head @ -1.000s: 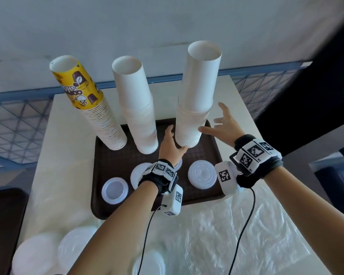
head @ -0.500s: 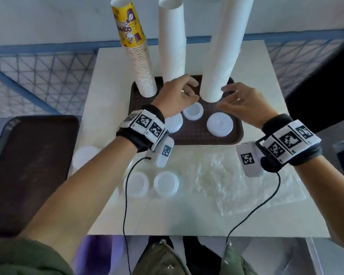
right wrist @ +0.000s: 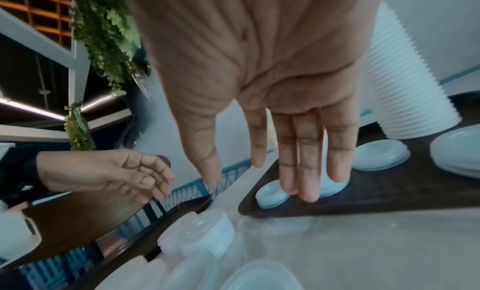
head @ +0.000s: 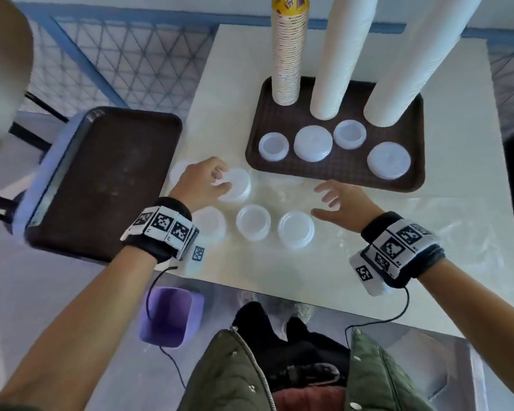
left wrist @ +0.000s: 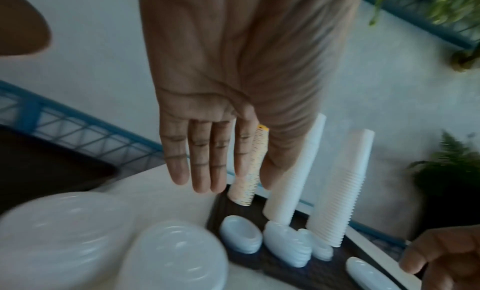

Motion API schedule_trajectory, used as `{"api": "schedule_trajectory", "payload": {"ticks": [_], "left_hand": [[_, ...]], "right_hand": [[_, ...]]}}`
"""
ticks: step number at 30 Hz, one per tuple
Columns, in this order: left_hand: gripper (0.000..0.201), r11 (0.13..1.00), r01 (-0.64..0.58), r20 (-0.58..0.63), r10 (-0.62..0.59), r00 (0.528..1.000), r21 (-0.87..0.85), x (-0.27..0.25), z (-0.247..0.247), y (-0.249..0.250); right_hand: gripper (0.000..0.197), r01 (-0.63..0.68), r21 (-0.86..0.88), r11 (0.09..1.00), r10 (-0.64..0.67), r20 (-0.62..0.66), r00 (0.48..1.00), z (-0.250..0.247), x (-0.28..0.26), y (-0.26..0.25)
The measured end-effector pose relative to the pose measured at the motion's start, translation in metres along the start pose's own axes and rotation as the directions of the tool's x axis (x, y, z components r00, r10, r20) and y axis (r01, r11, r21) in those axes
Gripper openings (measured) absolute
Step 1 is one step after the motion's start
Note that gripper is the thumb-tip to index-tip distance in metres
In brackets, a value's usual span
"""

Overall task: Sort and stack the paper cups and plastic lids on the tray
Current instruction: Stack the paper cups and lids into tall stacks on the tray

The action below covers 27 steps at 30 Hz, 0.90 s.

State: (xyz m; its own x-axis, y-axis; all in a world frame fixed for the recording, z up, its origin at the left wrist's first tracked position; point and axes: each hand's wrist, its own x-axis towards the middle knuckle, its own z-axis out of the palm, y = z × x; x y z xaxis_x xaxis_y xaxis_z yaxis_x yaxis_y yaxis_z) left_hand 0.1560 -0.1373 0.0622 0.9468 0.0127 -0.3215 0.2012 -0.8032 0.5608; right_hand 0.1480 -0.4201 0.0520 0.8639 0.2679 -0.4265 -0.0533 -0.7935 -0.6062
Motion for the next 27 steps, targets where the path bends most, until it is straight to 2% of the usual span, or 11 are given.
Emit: {"api": "schedule_trajectory", "payload": {"ticks": [5, 10, 15, 19, 27], "left_hand": [[0.047, 0.988, 0.123, 0.033, -0.127, 0.991, 0.090, 0.003, -0.018, -0.050], [0.064, 0.971, 0.132, 0.076, -0.149, 0.986, 0.198, 0.021, -0.033, -0.079], [0.080, 0.947, 0.076, 0.097, -0.112, 0.989, 0.313, 0.041, -0.039, -0.096], [0.090, 0.929, 0.020, 0.161, -0.086, 0.983, 0.369, 0.057, -0.037, -0.100], [0.106, 0.836, -0.123, 0.335, -0.076, 0.939, 0.535, 0.091, -0.035, -0.104]], "right_hand": [[0.046, 0.015, -0.031, 0.999, -0.015, 0.007, 1.000, 0.024, 0.029, -0.044], [0.057, -0.015, -0.085, 0.996, 0.016, 0.010, 1.000, 0.054, 0.064, -0.091], [0.075, -0.074, -0.214, 0.974, 0.082, 0.030, 0.996, 0.082, 0.094, -0.123], [0.089, -0.106, -0.312, 0.944, 0.127, 0.049, 0.991, 0.096, 0.113, -0.136], [0.096, -0.147, -0.471, 0.870, 0.236, 0.135, 0.962, 0.110, 0.146, -0.146]]}}
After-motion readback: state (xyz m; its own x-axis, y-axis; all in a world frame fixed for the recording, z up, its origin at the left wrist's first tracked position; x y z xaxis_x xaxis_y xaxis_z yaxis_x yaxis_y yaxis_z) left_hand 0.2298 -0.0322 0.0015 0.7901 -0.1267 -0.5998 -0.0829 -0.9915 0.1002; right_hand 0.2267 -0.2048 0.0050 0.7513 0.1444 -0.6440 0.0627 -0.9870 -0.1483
